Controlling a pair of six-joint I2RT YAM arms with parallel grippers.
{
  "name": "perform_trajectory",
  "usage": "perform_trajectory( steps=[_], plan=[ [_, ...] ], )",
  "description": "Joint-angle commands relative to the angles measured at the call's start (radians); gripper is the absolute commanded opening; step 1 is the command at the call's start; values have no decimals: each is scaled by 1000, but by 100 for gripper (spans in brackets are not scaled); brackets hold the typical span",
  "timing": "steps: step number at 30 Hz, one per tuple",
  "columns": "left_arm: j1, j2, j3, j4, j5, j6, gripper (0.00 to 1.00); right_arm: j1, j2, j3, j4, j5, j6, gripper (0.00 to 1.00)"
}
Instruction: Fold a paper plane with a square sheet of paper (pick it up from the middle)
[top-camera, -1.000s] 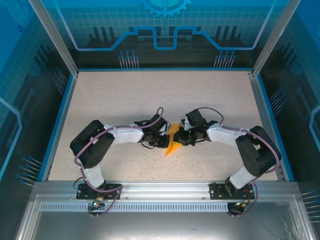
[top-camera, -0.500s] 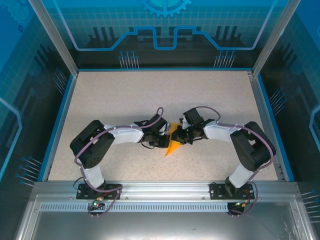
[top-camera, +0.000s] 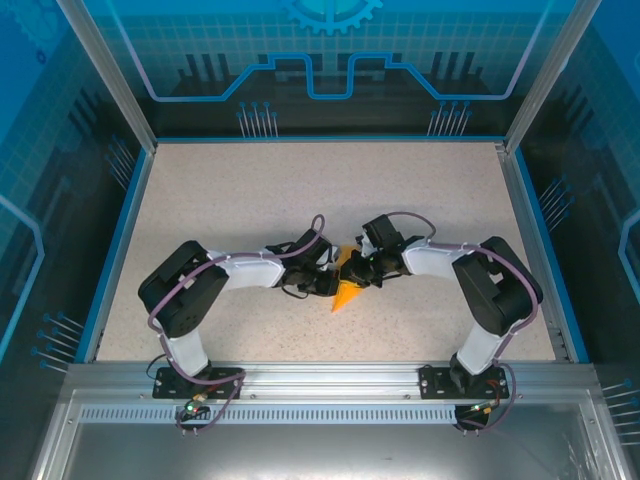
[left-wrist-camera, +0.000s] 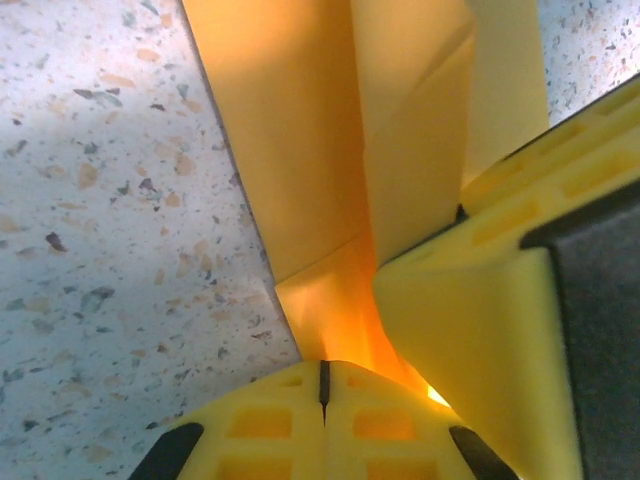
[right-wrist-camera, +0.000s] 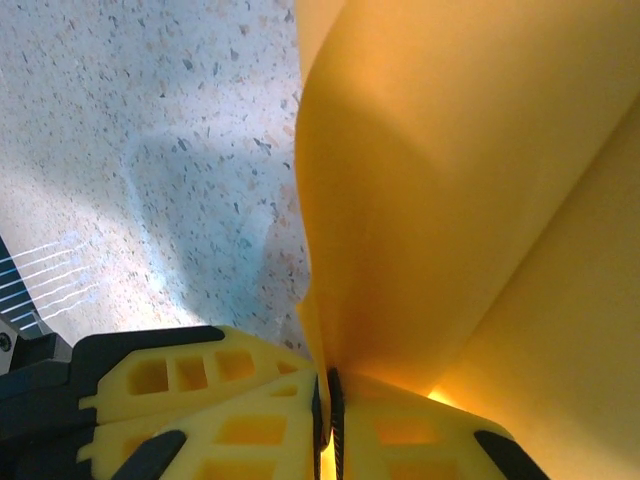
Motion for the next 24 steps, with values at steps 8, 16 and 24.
perform_trajectory(
  steps=[8, 16, 24],
  plan=[
    [5, 2, -59, 63, 48, -27, 0, 23, 56, 28, 17, -20, -9, 14],
    [6, -12, -70, 69, 53, -27, 0, 25, 68, 29, 14, -19, -13, 18],
    [7, -37, -80, 67, 54, -30, 0, 26, 83, 28, 9, -14, -18, 22]
  ],
)
